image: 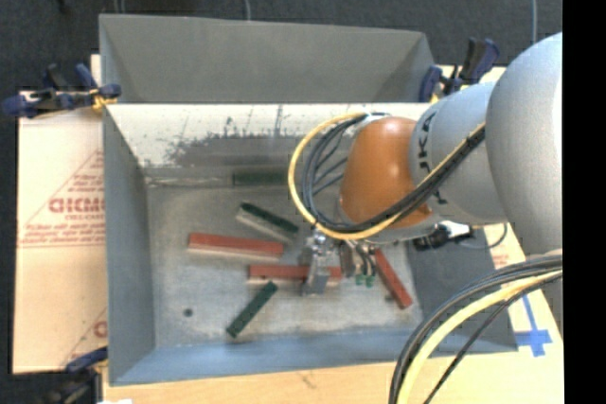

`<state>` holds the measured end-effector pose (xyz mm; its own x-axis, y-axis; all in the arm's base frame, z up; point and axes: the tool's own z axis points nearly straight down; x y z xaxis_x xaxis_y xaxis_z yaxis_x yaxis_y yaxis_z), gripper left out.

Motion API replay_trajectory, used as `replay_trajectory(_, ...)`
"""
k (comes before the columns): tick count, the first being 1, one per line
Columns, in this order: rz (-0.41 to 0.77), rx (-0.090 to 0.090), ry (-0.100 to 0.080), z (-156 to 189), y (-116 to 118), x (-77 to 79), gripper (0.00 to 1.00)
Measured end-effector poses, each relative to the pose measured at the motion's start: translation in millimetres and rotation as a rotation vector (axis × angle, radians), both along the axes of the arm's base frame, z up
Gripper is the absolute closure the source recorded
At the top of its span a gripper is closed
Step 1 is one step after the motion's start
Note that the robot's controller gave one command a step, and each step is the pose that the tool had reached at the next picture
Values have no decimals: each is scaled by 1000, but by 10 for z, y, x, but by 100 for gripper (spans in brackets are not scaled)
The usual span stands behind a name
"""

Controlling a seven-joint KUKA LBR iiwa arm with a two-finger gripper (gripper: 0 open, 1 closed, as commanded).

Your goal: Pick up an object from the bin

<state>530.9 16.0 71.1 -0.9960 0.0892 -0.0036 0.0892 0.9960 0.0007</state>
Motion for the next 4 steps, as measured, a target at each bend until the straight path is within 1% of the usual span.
replay_trajectory(1, 2, -1, 0, -1, -1, 1, 100)
replay_trajectory(2, 418, -4, -2, 1285, -365, -338, 100)
replay_trajectory(3, 419, -3, 0, 1270, -362, -337, 100)
replay_trajectory(4, 499, 0, 6, 1548, -431, -301, 100)
